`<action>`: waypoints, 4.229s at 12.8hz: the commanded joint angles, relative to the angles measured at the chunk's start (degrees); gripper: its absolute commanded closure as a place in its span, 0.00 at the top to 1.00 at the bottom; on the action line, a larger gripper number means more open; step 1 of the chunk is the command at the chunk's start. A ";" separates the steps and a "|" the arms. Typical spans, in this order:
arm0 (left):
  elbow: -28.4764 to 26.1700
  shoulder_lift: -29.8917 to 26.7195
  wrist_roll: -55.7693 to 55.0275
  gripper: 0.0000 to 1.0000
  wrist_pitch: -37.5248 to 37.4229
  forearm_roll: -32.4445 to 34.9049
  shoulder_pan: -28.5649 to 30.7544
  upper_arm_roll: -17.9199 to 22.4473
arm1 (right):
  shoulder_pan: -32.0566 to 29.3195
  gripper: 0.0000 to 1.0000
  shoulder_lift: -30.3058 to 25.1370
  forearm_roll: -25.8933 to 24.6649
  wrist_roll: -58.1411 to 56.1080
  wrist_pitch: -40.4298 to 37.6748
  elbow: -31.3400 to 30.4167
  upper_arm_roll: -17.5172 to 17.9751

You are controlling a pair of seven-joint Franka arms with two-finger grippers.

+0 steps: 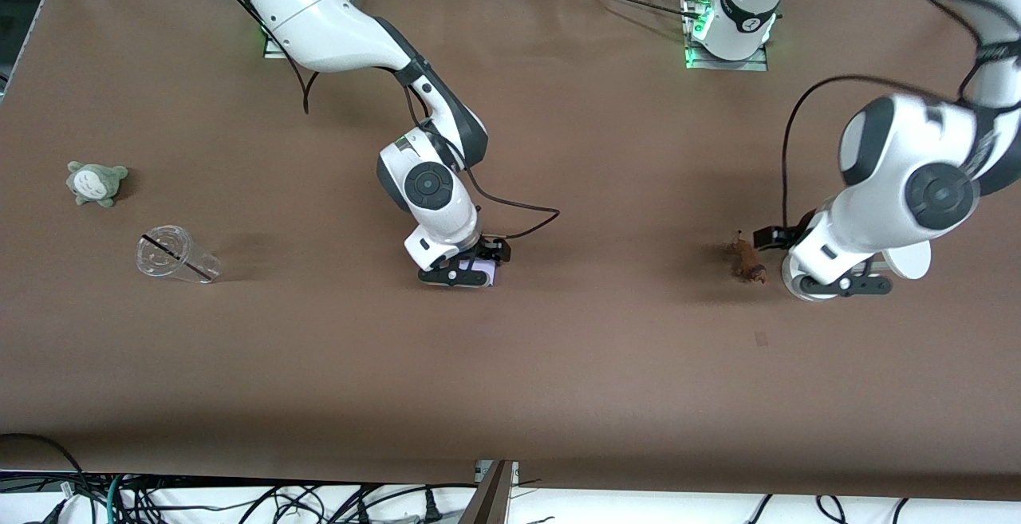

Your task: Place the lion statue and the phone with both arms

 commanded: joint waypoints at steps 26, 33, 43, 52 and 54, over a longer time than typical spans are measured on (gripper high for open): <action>-1.47 -18.09 8.41 1.00 -6.42 -5.14 -10.65 17.23 | -14.37 0.01 -28.79 8.95 -45.09 -17.58 -23.02 -15.49; -1.38 -18.09 8.05 1.00 -6.86 -5.15 -10.65 16.35 | -17.35 0.01 -21.68 8.96 -51.78 5.91 -33.07 -16.73; -1.21 -18.09 7.88 1.00 -6.95 -5.15 -10.65 15.30 | -19.47 0.76 -16.66 9.13 -54.69 13.14 -32.89 -16.47; -1.21 -18.09 7.97 1.00 -6.95 -5.15 -10.48 15.38 | -19.29 1.00 -31.76 9.31 -47.85 -18.79 -24.49 -16.47; -1.21 -18.09 7.97 1.00 -6.95 -5.15 -10.48 15.38 | -19.29 1.00 -32.65 9.31 -45.38 -33.98 -13.96 -16.64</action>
